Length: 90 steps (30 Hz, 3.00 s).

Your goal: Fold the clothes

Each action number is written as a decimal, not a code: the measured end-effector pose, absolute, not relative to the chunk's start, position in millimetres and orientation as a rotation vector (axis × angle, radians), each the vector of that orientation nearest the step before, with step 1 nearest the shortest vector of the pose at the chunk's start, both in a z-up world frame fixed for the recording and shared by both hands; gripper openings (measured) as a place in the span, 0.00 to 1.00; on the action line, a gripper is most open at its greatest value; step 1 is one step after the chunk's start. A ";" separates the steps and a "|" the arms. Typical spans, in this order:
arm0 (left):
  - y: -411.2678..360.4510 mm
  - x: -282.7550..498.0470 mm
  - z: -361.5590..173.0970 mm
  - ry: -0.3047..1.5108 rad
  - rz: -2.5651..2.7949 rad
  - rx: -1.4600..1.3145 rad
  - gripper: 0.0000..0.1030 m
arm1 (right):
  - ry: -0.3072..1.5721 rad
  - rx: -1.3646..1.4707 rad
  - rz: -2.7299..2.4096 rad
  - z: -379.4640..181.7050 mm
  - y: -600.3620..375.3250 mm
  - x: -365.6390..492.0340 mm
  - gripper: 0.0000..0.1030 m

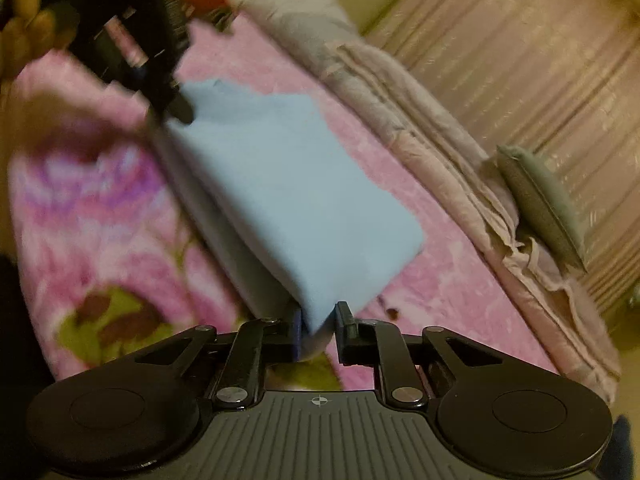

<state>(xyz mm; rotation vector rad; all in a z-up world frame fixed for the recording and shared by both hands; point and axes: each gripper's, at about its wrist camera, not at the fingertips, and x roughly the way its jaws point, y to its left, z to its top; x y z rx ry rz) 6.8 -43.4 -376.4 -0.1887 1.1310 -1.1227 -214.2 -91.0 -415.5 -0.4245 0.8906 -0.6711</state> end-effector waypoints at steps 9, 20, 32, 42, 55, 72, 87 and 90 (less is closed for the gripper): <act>-10.6 2.8 -385.5 1.306 -1.058 -0.419 0.28 | 0.730 0.248 -0.710 -379.6 -141.8 -270.9 0.73; -23.7 -29.1 -397.1 1.326 -0.935 -0.522 0.47 | 0.436 0.912 -0.857 -371.6 -208.2 -372.7 0.73; -31.2 -0.7 -385.7 1.297 -1.006 -0.503 0.09 | 0.377 1.047 -0.807 -371.9 -213.3 -377.9 0.73; 3.1 59.4 -377.8 1.265 -1.017 -0.451 0.18 | 0.245 1.404 -0.536 -404.1 -251.8 -346.8 0.73; 16.6 58.0 -403.7 1.373 -0.997 -0.591 0.13 | 0.368 1.348 -0.599 -420.7 -296.6 -251.9 0.26; 17.7 139.4 -388.3 1.314 -1.130 -0.372 0.25 | 0.532 1.257 -0.437 -369.4 -193.3 -280.5 0.42; -7.1 158.4 -410.5 1.348 -1.158 -0.433 0.37 | 0.549 0.985 -0.448 -358.1 -282.7 -253.2 0.75; -12.5 161.5 -415.6 1.359 -1.162 -0.441 0.37 | 0.580 1.015 -0.378 -392.2 -296.6 -215.6 0.75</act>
